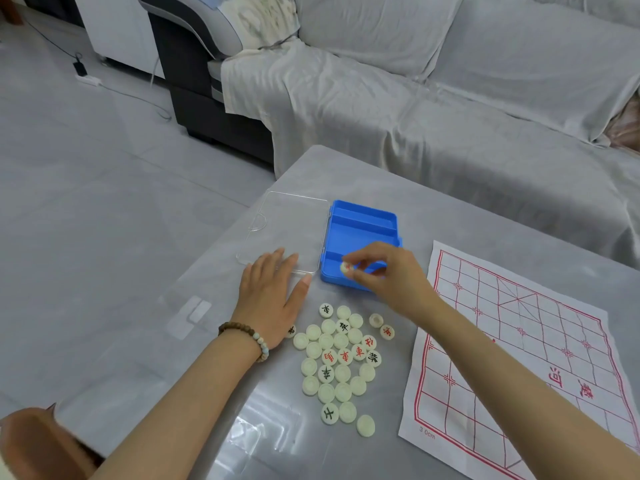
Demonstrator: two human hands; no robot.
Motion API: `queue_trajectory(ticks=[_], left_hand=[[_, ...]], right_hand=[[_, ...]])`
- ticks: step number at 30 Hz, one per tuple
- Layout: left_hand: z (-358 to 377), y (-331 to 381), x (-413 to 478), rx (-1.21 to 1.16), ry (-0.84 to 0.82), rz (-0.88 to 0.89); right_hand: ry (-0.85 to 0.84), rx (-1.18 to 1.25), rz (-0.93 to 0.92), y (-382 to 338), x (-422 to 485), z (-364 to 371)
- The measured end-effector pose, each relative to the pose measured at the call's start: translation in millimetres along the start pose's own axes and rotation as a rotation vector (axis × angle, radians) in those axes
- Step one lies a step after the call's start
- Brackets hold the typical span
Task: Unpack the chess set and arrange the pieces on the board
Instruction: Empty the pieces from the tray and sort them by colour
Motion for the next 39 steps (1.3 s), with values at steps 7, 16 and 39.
queue_trajectory(ticks=[7, 16, 39], left_hand=[[-5.5, -8.8, 2.4, 0.004, 0.076, -0.129], [-11.7, -10.0, 6.3, -0.268, 0.191, -0.357], [-0.9, 61.2, 5.7, -0.781, 0.019, 0.154]], right_hand=[[-0.174, -0.232, 0.006, 18.4, -25.3, 5.8], [0.261, 0.077, 0.373, 40.1, -7.9, -27.4], [0.297, 0.668, 0.858, 59.6, 9.2, -25.2]])
Point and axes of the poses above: each hand's wrist, its own x-axis towards the middle knuckle, its own z-axis out of the palm, y = z × x, the point moved 1 cm from there along x, towards the middle knuckle, and after that the axes turned 2 degrees about y, right-handed, at the moved point
